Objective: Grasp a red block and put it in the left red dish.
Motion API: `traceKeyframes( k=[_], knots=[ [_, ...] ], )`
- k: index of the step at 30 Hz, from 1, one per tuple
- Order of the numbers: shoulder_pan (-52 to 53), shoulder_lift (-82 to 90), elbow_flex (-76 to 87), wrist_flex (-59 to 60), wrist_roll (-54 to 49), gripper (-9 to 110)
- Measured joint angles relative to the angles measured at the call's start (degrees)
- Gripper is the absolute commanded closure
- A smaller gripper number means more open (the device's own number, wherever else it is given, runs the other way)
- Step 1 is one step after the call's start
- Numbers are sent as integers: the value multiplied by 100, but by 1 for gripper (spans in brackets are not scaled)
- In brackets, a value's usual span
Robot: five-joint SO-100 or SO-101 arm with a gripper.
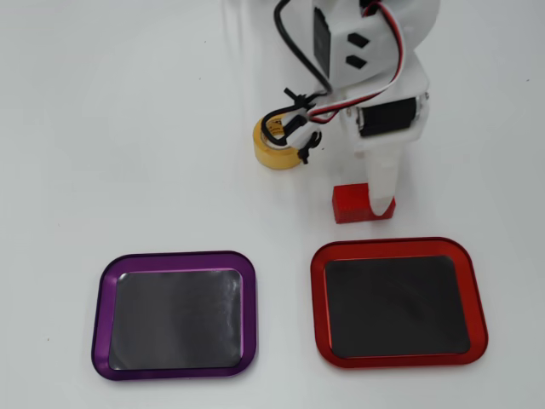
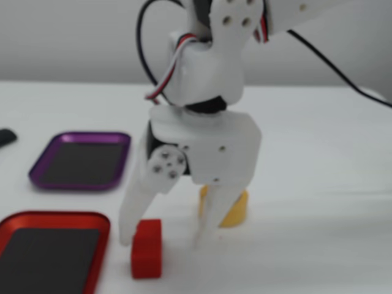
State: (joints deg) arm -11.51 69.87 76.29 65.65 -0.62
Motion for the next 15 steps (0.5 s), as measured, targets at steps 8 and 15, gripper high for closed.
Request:
traceKeyframes(
  k=[8, 15],
  knots=[
    [18, -18, -9, -141, -9, 77],
    [-35, -18, -9, -193, -141, 80]
  ],
)
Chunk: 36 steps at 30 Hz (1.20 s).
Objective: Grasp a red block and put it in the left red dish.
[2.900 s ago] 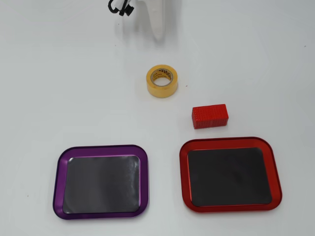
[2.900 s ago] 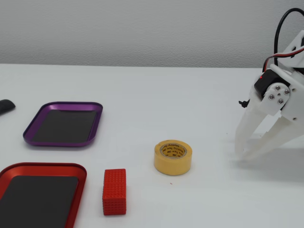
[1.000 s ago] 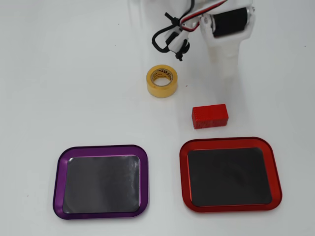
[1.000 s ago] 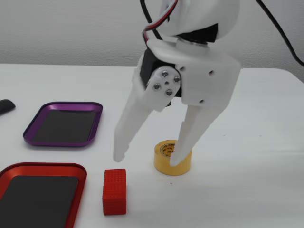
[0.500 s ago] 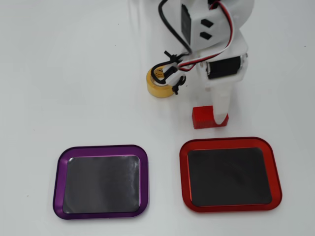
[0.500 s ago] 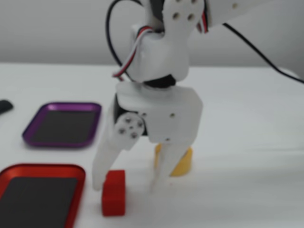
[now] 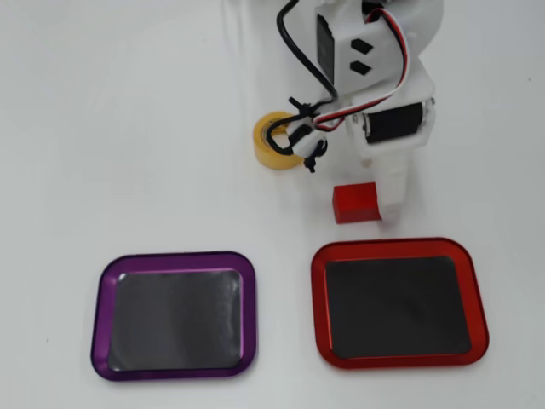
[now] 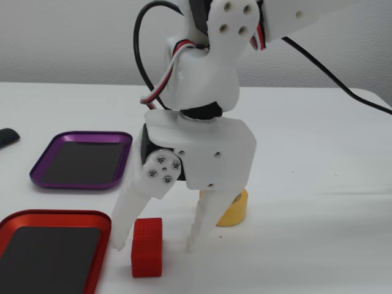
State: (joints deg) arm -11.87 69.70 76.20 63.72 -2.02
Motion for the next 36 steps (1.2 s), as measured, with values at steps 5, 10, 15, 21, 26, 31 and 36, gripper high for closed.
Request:
traceKeyframes(
  k=[5, 10, 15, 21, 26, 31, 36],
  knots=[
    [105, 0, 0, -149, -62, 84],
    [290, -44, 0, -255, -70, 84],
    [264, -44, 0, -255, -70, 84],
    [352, -44, 0, -308, -70, 84],
    [316, -44, 0, -448, -70, 84],
    [299, -316, 0, -466, -70, 84],
    [325, -492, -53, -466, -88, 85]
  ],
)
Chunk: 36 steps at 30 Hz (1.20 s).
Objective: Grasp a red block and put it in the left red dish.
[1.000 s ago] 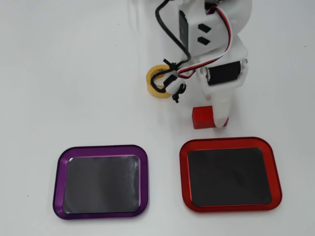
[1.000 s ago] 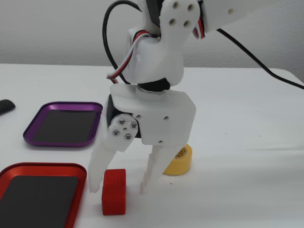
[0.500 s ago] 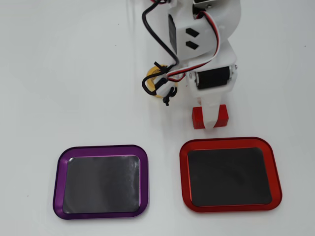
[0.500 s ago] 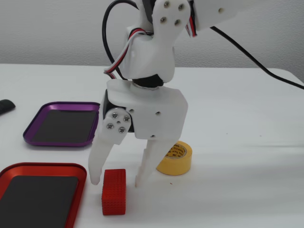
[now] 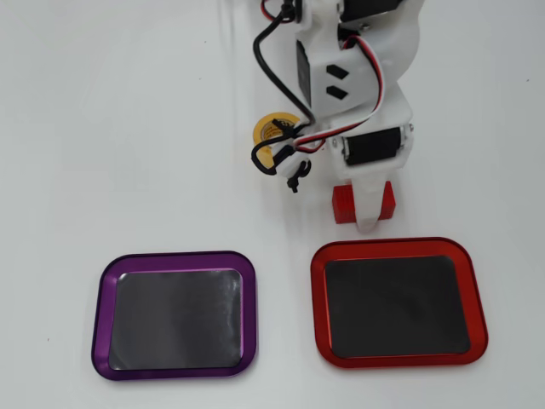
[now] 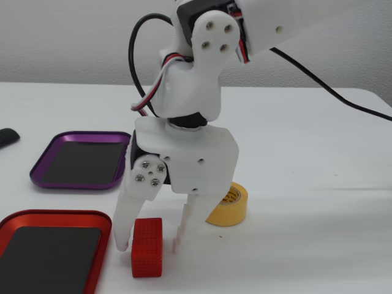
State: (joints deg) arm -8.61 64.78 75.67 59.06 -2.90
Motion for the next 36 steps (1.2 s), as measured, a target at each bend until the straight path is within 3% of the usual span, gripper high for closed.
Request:
traceKeyframes(
  k=[7, 16, 25, 36],
  knots=[
    [0, -26, -53, 0, 9, 102],
    [-53, 185, -132, 237, -18, 102],
    [-70, 2171, -132, 264, -18, 102],
    [-79, 2628, 844, -2426, -1441, 102]
  ],
)
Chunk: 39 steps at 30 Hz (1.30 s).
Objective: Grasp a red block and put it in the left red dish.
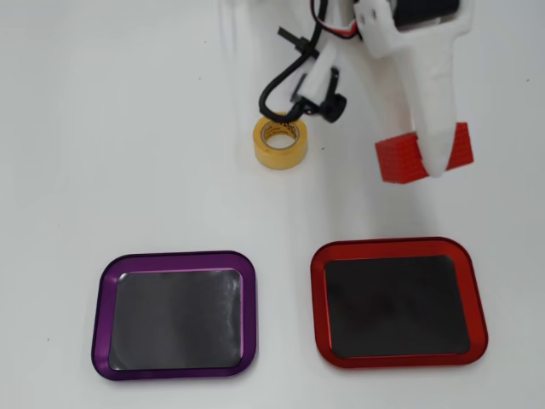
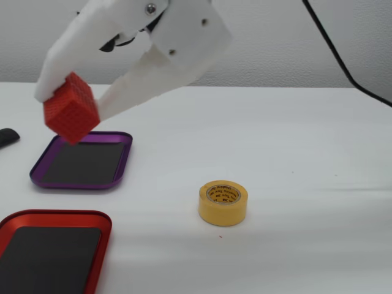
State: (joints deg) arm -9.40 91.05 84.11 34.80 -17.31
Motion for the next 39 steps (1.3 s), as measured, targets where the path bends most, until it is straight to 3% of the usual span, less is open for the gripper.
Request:
traceKeyframes(
  k=[4, 15, 21, 28, 39],
  knots=[
    [-9, -817, -88, -624, -105, 102],
    [62, -2953, -1644, -413, -114, 102],
    [35, -3129, -1775, -97, -114, 101],
    [35, -3129, -1784, -44, -114, 91],
    [0, -3103, -2136, 1037, -114, 86]
  ],
)
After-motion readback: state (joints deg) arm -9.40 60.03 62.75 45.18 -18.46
